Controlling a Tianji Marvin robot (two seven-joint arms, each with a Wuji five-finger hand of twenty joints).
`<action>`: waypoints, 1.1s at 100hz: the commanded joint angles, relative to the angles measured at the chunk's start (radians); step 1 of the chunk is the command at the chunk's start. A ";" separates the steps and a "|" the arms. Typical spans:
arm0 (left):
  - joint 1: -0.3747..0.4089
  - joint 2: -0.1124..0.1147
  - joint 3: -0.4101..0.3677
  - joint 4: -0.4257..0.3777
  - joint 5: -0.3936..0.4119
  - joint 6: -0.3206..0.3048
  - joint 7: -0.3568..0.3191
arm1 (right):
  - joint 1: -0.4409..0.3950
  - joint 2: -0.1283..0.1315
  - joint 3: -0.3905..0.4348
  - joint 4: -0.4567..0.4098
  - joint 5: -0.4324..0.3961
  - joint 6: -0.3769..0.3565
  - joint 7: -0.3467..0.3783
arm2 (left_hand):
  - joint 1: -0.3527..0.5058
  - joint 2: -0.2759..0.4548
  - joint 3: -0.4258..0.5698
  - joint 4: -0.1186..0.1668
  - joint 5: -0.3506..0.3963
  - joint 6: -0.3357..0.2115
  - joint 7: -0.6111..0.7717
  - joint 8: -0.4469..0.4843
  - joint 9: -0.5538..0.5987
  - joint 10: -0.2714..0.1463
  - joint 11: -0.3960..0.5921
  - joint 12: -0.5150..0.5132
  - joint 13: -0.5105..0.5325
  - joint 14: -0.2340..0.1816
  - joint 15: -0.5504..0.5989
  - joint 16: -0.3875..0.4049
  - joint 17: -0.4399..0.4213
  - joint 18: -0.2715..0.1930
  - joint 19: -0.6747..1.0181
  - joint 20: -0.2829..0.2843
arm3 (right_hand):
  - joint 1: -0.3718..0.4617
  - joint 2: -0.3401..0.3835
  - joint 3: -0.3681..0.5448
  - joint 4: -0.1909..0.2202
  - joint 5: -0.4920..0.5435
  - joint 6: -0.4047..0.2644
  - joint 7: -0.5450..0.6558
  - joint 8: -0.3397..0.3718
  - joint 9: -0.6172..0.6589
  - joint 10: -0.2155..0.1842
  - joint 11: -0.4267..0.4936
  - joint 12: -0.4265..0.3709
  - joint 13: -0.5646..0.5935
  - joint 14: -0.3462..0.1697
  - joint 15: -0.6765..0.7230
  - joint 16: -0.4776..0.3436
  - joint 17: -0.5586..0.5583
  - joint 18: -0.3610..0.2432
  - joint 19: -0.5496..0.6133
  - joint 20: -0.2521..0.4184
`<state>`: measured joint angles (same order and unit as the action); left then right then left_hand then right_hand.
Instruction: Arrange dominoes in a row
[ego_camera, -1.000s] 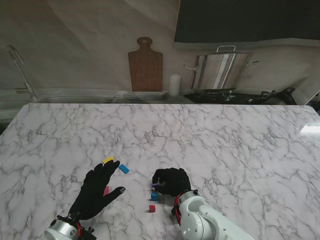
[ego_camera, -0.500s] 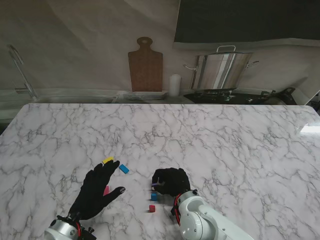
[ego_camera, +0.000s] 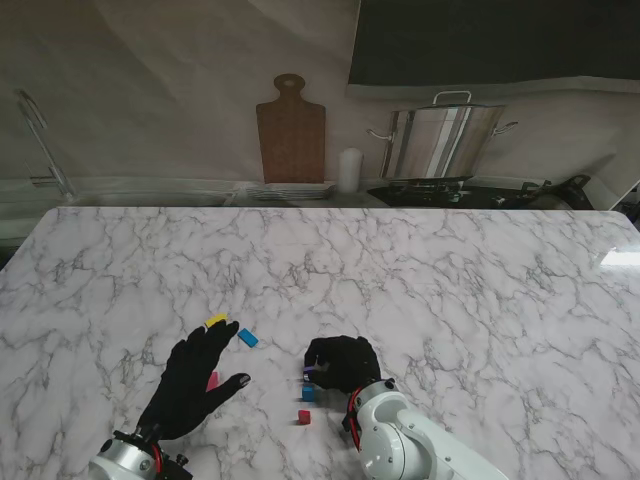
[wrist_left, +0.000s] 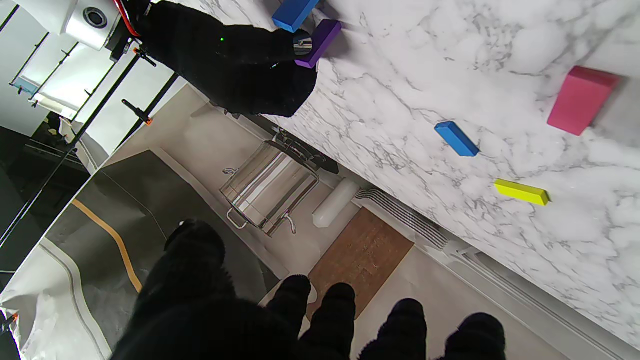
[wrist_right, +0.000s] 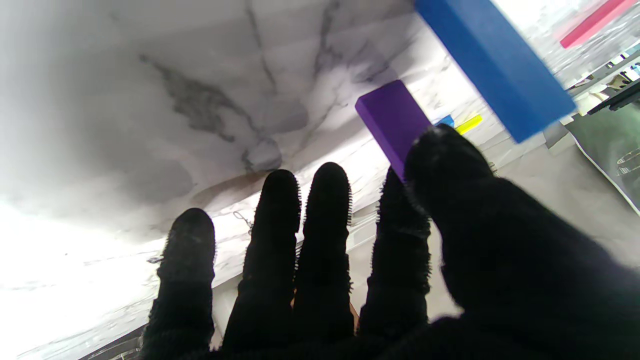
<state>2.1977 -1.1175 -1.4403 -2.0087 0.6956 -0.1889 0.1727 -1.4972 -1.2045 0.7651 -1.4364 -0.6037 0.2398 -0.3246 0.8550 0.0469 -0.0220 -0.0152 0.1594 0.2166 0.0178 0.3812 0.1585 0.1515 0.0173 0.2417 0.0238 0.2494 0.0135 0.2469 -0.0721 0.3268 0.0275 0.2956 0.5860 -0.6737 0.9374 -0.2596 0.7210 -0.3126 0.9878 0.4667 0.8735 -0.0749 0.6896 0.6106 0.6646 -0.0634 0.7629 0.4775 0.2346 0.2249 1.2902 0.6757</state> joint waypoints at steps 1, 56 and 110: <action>0.006 -0.002 0.001 0.000 0.000 -0.002 -0.011 | -0.010 0.003 -0.003 0.006 -0.002 0.009 0.009 | 0.011 -0.014 0.002 0.011 -0.028 -0.003 0.005 0.010 -0.019 -0.014 -0.009 0.006 -0.013 -0.005 -0.007 -0.011 -0.010 -0.018 0.002 0.010 | 0.003 -0.038 0.027 0.023 -0.037 -0.004 0.013 0.021 -0.030 0.002 0.021 -0.003 -0.013 0.028 -0.025 -0.004 -0.018 -0.019 -0.003 0.019; 0.007 -0.002 -0.001 -0.001 0.000 -0.004 -0.010 | -0.011 0.007 -0.002 0.001 -0.007 0.009 0.018 | 0.011 -0.014 0.002 0.011 -0.028 -0.002 0.006 0.010 -0.019 -0.013 -0.009 0.007 -0.013 -0.006 -0.007 -0.011 -0.011 -0.017 0.002 0.010 | -0.018 -0.035 0.040 0.032 -0.089 0.033 -0.073 -0.010 -0.066 0.002 0.028 -0.021 -0.032 0.027 -0.031 -0.004 -0.025 -0.024 -0.009 0.024; 0.006 -0.002 -0.001 -0.002 0.002 -0.003 -0.011 | -0.016 0.013 0.008 -0.008 -0.009 -0.004 0.031 | 0.012 -0.014 0.002 0.011 -0.028 -0.002 0.006 0.010 -0.019 -0.014 -0.009 0.006 -0.013 -0.005 -0.007 -0.011 -0.011 -0.017 0.002 0.010 | -0.112 0.001 0.041 0.111 -0.098 0.095 -0.231 0.037 -0.116 0.004 0.030 -0.045 -0.060 0.027 -0.059 -0.012 -0.045 -0.023 -0.028 0.028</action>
<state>2.1990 -1.1178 -1.4427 -2.0092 0.6962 -0.1893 0.1736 -1.5052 -1.1947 0.7730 -1.4505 -0.6116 0.2332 -0.2998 0.8549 0.0469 -0.0220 -0.0152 0.1594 0.2166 0.0178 0.3812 0.1585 0.1515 0.0172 0.2418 0.0238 0.2494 0.0135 0.2469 -0.0721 0.3268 0.0275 0.2956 0.5098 -0.6721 0.9617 -0.1799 0.6375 -0.2349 0.7755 0.4791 0.7846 -0.0754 0.6923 0.5717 0.6314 -0.0800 0.7490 0.4793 0.2031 0.2235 1.2691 0.6863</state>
